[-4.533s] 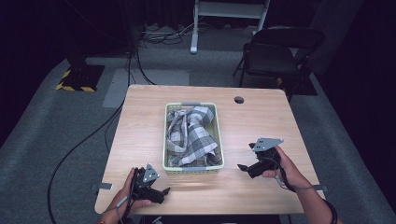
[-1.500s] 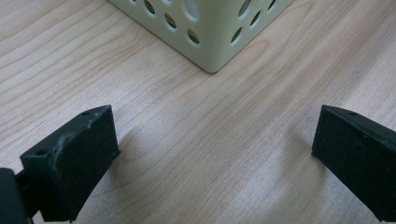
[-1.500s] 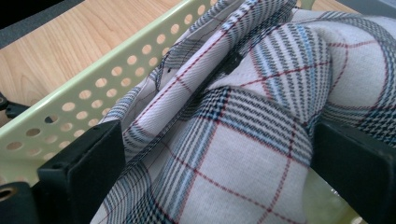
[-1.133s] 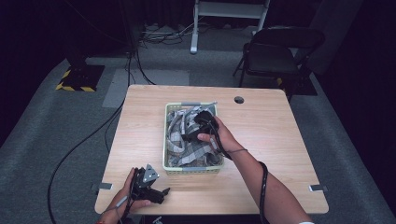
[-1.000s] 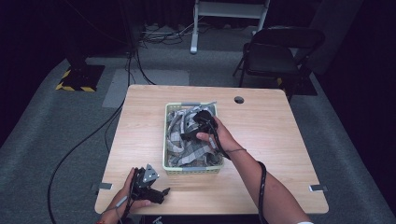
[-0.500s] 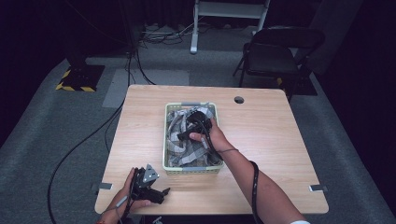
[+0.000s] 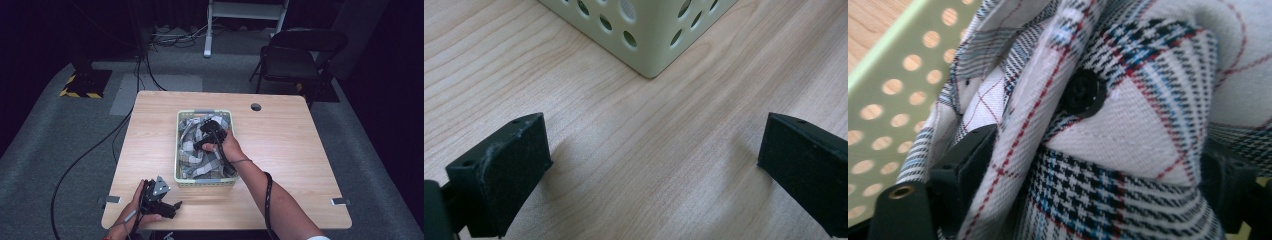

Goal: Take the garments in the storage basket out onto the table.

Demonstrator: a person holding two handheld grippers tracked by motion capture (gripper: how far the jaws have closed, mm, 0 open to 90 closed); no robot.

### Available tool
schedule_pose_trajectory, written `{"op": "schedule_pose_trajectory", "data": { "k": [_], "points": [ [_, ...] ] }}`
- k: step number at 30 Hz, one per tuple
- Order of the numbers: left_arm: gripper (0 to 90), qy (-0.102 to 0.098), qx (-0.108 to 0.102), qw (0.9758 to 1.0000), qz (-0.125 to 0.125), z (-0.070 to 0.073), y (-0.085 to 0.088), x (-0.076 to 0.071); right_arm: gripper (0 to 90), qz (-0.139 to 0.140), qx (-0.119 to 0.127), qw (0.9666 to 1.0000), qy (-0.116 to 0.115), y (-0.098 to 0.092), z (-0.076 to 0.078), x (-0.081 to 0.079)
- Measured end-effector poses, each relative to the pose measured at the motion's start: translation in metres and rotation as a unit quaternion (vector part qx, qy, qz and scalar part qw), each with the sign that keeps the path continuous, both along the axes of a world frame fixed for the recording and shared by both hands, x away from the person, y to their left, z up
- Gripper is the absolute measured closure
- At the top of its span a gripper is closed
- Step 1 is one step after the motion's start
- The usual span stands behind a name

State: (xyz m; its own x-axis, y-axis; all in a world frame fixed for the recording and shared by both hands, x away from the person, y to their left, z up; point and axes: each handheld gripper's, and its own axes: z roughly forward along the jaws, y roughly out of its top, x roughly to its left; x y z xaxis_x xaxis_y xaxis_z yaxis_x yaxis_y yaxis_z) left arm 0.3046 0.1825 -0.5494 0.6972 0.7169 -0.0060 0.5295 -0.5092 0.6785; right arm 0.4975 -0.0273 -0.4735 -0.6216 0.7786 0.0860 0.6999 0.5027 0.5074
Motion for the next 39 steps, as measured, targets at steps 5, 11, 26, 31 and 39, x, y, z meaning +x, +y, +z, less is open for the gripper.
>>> {"op": "schedule_pose_trajectory", "data": {
  "k": [5, 11, 26, 31, 39],
  "points": [
    [0.0, 0.0, 0.0, 1.0, 0.0, 0.0, 0.0, 0.0, 31.1, 0.012, 0.0, 0.9999, 0.0, -0.003, -0.002, 0.002],
    [0.0, 0.0, -0.001, 1.0, 0.0, 0.0, 0.0, 0.0, 37.0, 0.004, 0.007, 1.0, 0.001, -0.005, -0.003, 0.003],
    [0.0, 0.001, -0.002, 1.0, -0.001, 0.0, 0.0, 0.0, 63.9, 0.006, 0.024, 0.9995, -0.017, -0.014, -0.001, 0.0],
    [0.0, 0.0, -0.001, 1.0, -0.002, 0.0, 0.0, 0.0, 65.1, 0.013, 0.032, 0.9991, -0.025, -0.016, 0.001, -0.002],
    [0.1, 0.0, -0.001, 1.0, -0.002, 0.0, 0.0, -0.001, 65.7, 0.02, 0.046, 0.9983, -0.029, -0.019, 0.006, -0.006]
  ]
}}
